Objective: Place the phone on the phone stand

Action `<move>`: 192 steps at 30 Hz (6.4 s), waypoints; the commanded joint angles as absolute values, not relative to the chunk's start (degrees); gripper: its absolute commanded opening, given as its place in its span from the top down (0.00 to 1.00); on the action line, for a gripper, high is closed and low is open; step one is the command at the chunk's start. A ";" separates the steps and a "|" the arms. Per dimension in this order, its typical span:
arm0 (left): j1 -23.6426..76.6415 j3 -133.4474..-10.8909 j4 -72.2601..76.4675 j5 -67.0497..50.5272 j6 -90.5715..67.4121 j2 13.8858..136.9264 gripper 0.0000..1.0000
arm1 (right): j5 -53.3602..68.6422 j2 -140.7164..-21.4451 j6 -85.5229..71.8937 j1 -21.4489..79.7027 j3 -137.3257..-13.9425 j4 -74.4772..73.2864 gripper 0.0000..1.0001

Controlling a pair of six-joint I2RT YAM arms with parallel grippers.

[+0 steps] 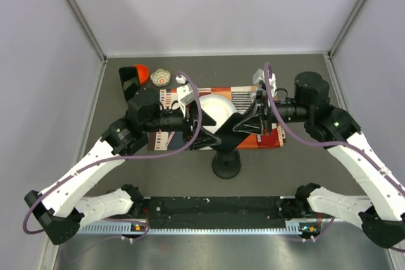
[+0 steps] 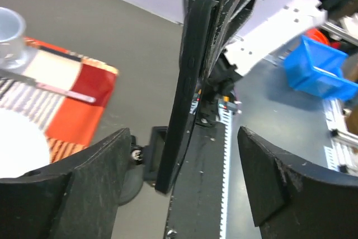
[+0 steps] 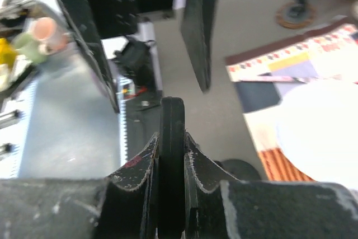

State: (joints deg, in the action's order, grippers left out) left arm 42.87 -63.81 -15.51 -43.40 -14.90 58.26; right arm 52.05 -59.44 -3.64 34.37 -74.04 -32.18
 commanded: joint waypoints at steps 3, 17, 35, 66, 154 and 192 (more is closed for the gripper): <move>42.72 -63.73 -17.40 -25.07 -12.83 52.91 0.20 | 26.92 -48.19 3.33 34.54 -72.60 -34.53 1.00; 53.17 -53.45 -20.92 -8.35 -25.48 53.88 0.28 | 9.31 -36.82 7.12 34.54 -76.38 -43.41 1.00; 58.62 -50.10 -17.84 -7.82 -27.16 58.45 0.35 | 29.70 -43.33 10.55 34.54 -77.70 -47.90 1.00; 58.97 -52.38 -22.49 -11.41 -6.53 60.56 1.00 | 42.54 -57.47 19.86 47.72 -76.11 -51.07 1.00; 66.53 -60.12 -24.17 7.64 -23.12 66.18 0.81 | 30.67 -42.63 10.90 50.01 -71.02 -45.70 1.00; 66.36 -54.84 -19.78 -6.69 -4.92 61.44 1.00 | 46.50 -54.58 22.59 52.03 -58.98 -23.47 1.00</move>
